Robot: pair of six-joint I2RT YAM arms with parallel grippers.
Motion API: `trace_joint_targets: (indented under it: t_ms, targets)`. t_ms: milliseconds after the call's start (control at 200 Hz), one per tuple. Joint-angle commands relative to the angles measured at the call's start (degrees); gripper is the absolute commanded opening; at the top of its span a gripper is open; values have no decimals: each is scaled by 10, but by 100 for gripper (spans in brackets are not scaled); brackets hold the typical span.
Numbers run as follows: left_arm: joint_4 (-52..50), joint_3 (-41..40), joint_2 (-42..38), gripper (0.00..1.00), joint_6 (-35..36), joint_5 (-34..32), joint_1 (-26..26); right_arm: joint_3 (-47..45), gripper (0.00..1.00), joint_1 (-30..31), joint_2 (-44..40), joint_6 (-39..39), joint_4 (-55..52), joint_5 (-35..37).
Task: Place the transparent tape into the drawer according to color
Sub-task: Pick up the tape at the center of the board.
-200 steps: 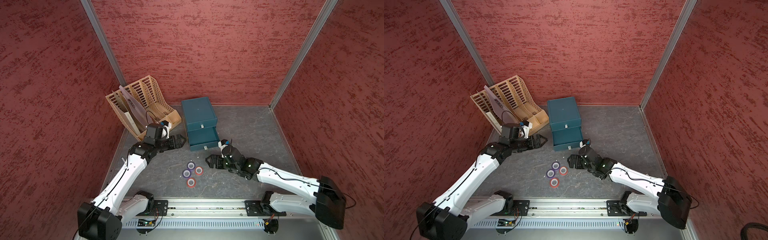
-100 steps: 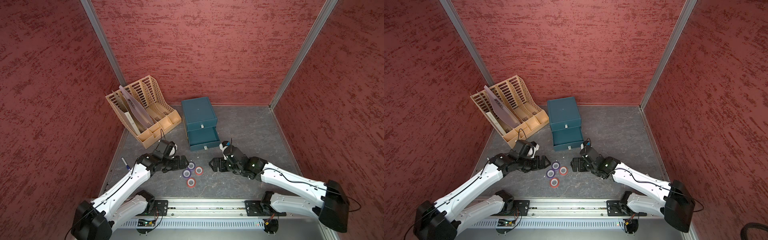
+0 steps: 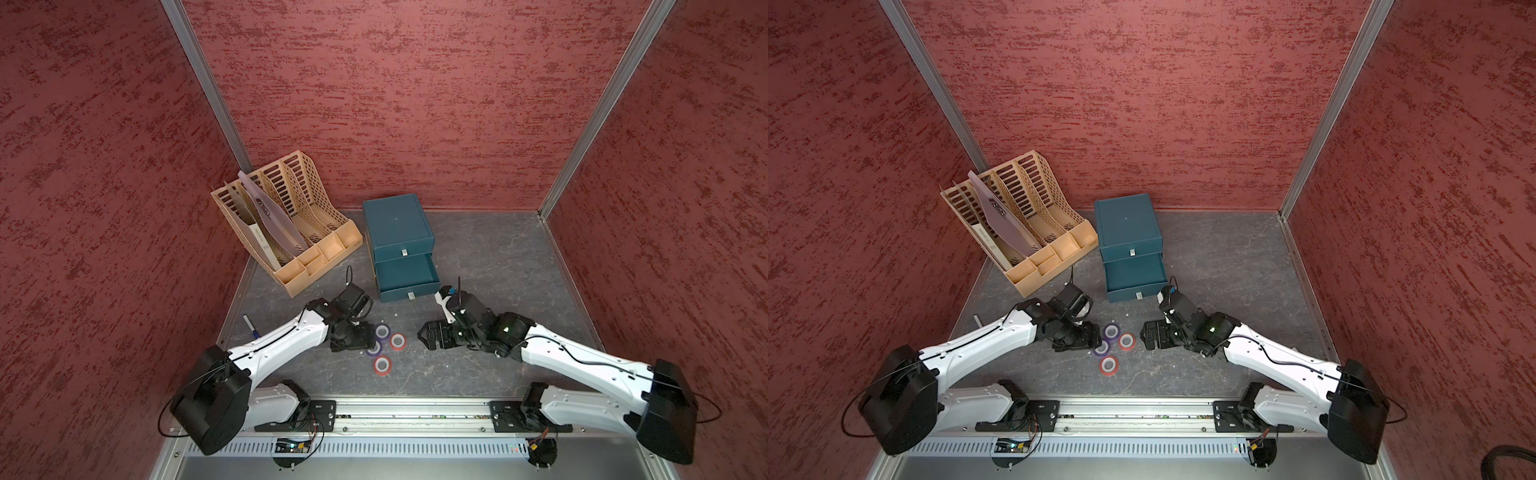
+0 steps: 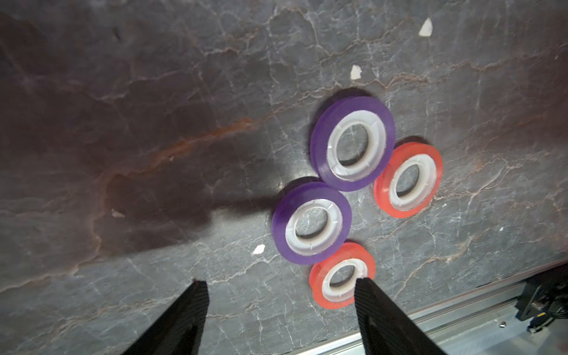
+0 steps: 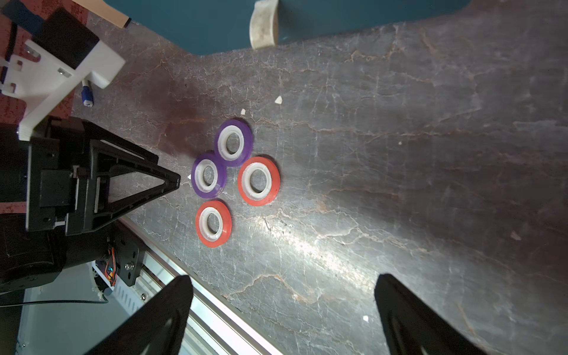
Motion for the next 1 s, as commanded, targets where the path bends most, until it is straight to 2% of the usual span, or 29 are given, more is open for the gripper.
trace_joint_targets:
  t_ms: [0,215,822,992]
  targets:
    - [-5,19,25,74,15,-17,-8,9,99,-12,-11,-16,-13,-11]
    - [-1,31,71,68,18,-29,-23,1,99,-26,-22,-16,-12,-17]
    - [32,29,120,57,5,-56,-41,-7,99,-42,-29,-13,-9,-25]
    - [37,26,133,50,4,-60,-45,-10,99,-44,-30,-11,-8,-25]
